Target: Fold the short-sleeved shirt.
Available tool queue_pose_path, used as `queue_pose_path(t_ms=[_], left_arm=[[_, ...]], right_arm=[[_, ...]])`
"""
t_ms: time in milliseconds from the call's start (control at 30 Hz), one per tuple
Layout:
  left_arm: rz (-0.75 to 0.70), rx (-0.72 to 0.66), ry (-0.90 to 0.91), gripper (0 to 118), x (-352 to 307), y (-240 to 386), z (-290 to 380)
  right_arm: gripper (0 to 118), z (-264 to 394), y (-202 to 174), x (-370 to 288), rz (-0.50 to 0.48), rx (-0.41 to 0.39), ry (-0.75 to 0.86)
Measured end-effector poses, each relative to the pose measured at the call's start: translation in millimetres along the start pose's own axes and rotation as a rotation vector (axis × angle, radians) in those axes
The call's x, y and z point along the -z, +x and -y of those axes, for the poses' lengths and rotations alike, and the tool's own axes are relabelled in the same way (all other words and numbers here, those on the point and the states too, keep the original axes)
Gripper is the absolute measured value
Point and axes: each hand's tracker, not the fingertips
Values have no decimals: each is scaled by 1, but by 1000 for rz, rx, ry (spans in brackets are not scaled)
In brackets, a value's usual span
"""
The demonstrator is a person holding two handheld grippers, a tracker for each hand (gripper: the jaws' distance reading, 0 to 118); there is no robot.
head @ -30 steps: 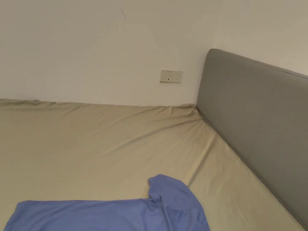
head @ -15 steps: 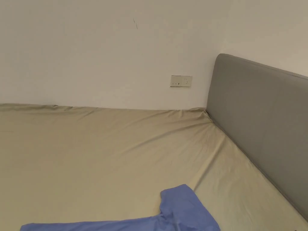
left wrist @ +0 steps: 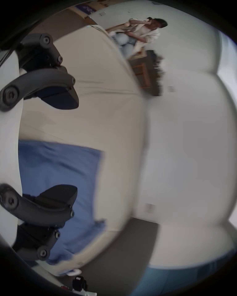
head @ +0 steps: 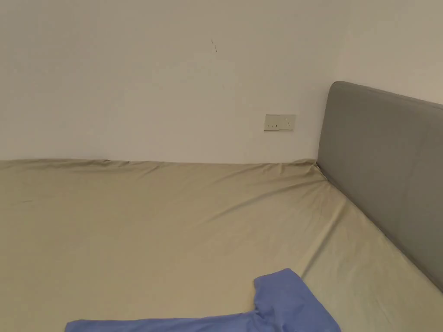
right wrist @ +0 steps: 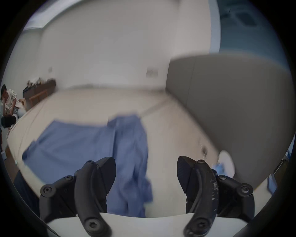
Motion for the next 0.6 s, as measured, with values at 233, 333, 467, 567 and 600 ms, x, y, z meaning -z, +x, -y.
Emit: queue_pose_path(t_ms=[233,333,467,567,600], left_arm=[[130,45,287,3,-4,41,-39],[213,24,250,0,9,44,-39],[198,34,129,0,54,51,-47],[213,-11,-68,0,127,43,-62],[186,-9,-128,0,160,38,-64]], right_arm=[[4,-51,-15,-12,-97,178,325],[1,-55,-26,-2,-140,166,317],[1,-56,-37,19,-177,137,274],[1,-55,-40,39,-178,133,247],[1,-55,-41,47,-175,137,239]])
